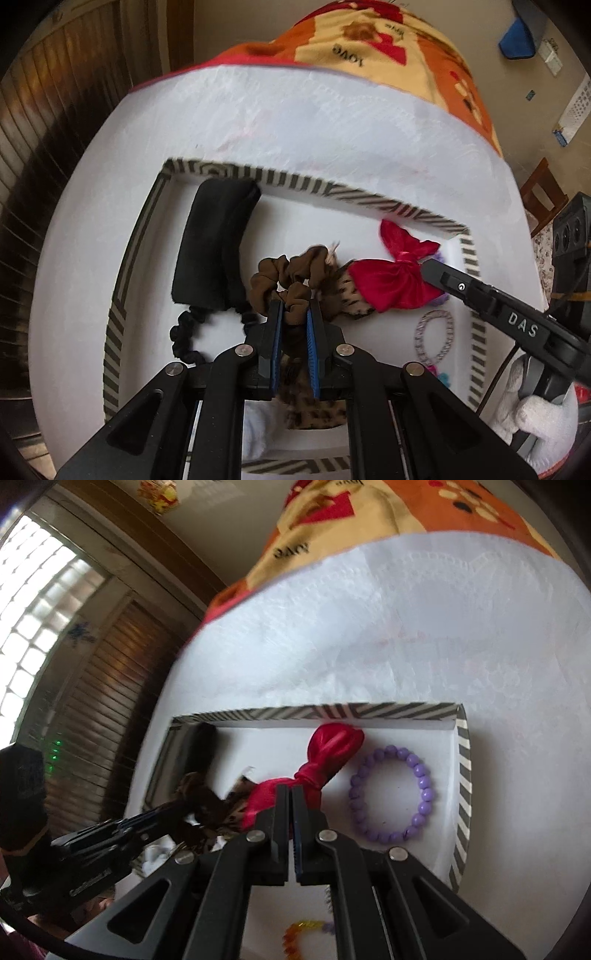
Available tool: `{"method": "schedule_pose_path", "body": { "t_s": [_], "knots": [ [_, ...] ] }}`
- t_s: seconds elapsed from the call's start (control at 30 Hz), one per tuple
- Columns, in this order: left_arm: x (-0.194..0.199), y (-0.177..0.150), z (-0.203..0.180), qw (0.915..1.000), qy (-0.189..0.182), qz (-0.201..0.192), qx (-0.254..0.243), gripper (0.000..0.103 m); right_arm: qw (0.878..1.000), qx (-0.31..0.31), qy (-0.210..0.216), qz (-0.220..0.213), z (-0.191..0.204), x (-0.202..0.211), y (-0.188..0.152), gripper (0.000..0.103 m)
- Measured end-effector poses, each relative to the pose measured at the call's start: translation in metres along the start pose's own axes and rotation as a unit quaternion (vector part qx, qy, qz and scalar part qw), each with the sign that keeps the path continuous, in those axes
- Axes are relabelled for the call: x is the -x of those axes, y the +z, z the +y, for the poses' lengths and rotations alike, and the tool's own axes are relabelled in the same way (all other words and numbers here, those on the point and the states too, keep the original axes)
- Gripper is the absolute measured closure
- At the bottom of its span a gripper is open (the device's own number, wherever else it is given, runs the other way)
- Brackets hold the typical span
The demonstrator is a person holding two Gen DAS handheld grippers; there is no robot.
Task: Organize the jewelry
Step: 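Lower both items into the tray and open both tools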
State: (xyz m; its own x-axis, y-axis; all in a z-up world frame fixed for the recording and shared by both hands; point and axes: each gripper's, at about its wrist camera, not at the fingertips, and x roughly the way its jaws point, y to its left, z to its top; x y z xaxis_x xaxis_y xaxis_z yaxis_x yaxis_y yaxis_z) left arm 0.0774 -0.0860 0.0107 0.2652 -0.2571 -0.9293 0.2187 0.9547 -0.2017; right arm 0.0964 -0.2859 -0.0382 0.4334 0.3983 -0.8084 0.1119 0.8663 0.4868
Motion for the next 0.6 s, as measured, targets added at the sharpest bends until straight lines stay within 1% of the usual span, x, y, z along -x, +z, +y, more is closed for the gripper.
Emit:
{"method": "schedule_pose_path", "body": {
  "t_s": [0.17, 0.2, 0.23, 0.27, 0.33, 0.4, 0.47, 0.6],
  "knots": [
    [-0.01, -0.005, 0.007, 0.9999, -0.003, 0.012, 0.01, 0.1, 1.0, 0.0, -0.021, 0.011, -0.004, -0.017, 0.0, 0.101],
    [-0.011, -0.006, 0.006, 0.9999, 0.001, 0.012, 0.009, 0.096, 1.0, -0.002, -0.02, 0.01, -0.004, -0.018, 0.0, 0.101],
    [-0.01, -0.007, 0.006, 0.9999, 0.003, 0.012, 0.008, 0.095, 1.0, -0.001, -0.02, 0.01, -0.004, -0.018, 0.0, 0.101],
    [-0.011, -0.007, 0.006, 0.9999, 0.005, 0.013, 0.008, 0.092, 1.0, 0.001, -0.021, 0.01, -0.003, -0.016, -0.001, 0.096],
    [-0.01, -0.008, 0.004, 0.9998, 0.007, 0.014, 0.009, 0.088, 1.0, 0.006, -0.024, 0.008, 0.0, -0.013, -0.002, 0.082],
    [-0.01, -0.008, 0.004, 0.9998, 0.01, 0.015, 0.008, 0.085, 1.0, 0.015, -0.025, 0.008, 0.003, -0.007, -0.004, 0.076],
    [-0.009, -0.009, 0.002, 0.9998, 0.015, 0.015, 0.006, 0.084, 1.0, 0.019, -0.021, 0.008, 0.006, -0.003, -0.006, 0.075],
    [-0.002, -0.013, 0.002, 0.9997, 0.023, 0.008, 0.006, 0.084, 1.0, 0.021, -0.016, 0.006, 0.01, 0.008, -0.012, 0.07]
  ]
}}
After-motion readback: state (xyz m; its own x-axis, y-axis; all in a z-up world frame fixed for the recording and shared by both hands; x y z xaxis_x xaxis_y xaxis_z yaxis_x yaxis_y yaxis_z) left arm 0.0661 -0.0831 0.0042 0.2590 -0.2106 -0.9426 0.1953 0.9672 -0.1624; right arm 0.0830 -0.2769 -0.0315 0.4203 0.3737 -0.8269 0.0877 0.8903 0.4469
